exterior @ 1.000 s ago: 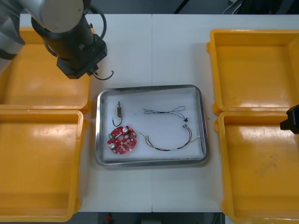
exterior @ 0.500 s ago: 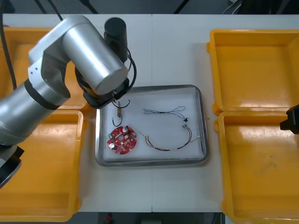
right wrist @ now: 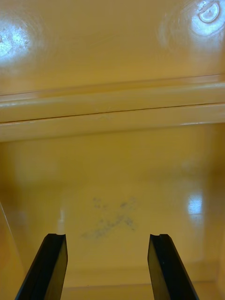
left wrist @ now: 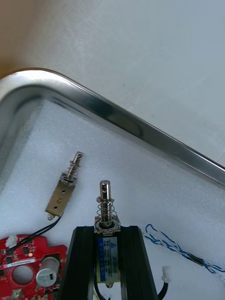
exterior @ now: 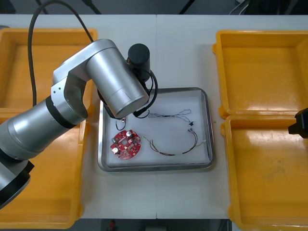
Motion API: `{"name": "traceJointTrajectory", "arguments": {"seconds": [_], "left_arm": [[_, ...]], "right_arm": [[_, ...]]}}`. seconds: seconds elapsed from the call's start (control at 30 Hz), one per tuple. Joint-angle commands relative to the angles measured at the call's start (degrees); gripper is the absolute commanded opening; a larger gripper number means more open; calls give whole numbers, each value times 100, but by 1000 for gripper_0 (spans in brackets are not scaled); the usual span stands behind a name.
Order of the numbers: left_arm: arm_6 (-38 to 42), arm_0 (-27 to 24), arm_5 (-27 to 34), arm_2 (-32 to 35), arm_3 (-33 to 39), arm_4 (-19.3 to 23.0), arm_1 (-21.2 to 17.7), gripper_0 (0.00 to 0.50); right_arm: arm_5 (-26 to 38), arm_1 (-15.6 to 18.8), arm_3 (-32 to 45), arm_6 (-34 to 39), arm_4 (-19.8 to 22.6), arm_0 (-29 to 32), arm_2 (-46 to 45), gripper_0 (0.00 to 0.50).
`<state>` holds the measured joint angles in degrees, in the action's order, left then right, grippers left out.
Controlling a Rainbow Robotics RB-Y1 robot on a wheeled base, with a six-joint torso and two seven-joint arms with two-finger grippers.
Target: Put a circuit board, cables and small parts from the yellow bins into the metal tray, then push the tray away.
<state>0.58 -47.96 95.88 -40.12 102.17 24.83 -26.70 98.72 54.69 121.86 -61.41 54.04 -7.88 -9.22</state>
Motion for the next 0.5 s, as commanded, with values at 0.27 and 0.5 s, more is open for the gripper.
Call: {"name": "traceJointTrajectory", "arguments": {"seconds": [0.27,0.5], "left_arm": [[-295,41,-535,-435,-540,-207,236,0],[-313,41,-605,-471,-619,-48,253,0]], "right_arm": [[-37,-37,153,-275,10,58,-159,500],[-37,-37,153,-275,10,58,-159,500]]}}
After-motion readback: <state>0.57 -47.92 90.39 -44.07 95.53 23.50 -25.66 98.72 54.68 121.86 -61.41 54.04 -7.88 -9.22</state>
